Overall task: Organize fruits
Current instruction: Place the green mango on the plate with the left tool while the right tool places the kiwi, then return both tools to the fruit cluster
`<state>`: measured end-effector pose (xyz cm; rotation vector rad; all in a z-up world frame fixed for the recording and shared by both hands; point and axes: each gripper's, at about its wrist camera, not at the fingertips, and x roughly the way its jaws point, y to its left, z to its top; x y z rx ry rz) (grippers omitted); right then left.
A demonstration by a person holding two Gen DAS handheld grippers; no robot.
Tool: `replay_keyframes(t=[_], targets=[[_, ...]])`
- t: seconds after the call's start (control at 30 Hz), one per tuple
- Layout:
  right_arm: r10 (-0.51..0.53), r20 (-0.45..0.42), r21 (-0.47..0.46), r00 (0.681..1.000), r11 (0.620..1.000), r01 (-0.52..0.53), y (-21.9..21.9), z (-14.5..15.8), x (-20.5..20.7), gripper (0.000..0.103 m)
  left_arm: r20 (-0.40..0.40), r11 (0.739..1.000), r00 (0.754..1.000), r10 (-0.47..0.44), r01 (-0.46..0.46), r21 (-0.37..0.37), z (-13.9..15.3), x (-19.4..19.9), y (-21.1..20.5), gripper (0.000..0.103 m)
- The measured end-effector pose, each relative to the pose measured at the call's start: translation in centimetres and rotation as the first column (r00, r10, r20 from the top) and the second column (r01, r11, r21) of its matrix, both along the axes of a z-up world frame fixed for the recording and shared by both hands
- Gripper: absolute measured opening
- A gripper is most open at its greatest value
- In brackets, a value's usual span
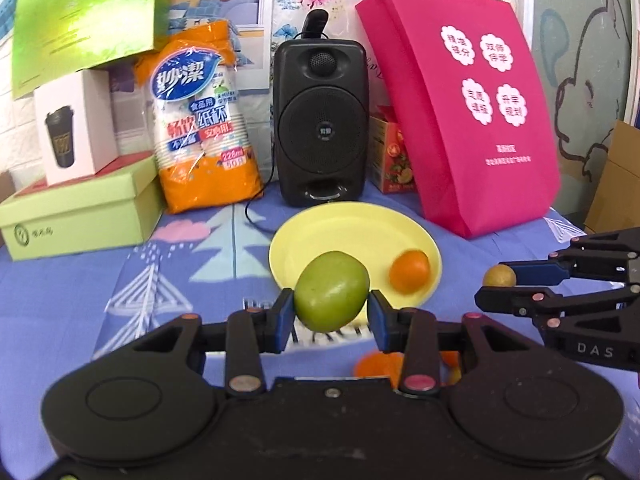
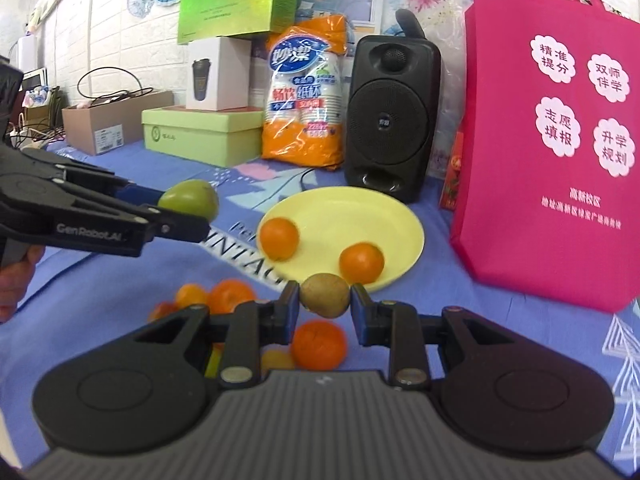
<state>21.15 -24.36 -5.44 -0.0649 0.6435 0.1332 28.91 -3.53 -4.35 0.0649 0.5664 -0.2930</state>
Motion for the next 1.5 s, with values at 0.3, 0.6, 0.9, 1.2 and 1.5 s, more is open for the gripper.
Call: replay_keyframes(t=[0.3, 0.6, 0.9, 1.2, 1.5], targets=[[-0.032, 0.005, -0.012, 0.999, 0.999, 0.032, -1.0, -0.7, 7.9, 0.027, -0.058, 1.000, 0.998, 0.025, -0.025, 0.004, -1.6, 9.1, -1.5, 0.039], [-0.046, -0.052, 0.014, 0.998, 0.999, 0.047, -1.4, -4.2, 11.8, 0.027, -0.127, 0.999, 0.990, 0.052, -0.050, 0.018, -4.9, 13.6, -2.0, 0.039], [-0.053, -0.074, 0.025, 0.996, 0.998, 0.055, -1.6, -5.1, 12.5, 0.027, -0.126, 0.998, 0.990, 0.063, -0.062, 0.014, -5.2, 14.0, -1.8, 0.045], [-0.080, -0.017, 0.037, 0.997, 0.996, 0.081, -2.5, -2.3, 9.7, 0.031, -0.027, 0.998, 0.998, 0.052, -0.052, 0.023, -1.3, 8.8, -0.6, 0.058], [-0.097, 0.000, 0.065, 0.995, 0.993, 0.097, -2.4, -0.8, 3.1, 0.039, 0.013, 0.998, 0.998, 0.056, -0.056, -0.003, 0.2, -0.3, 1.1, 0.058]])
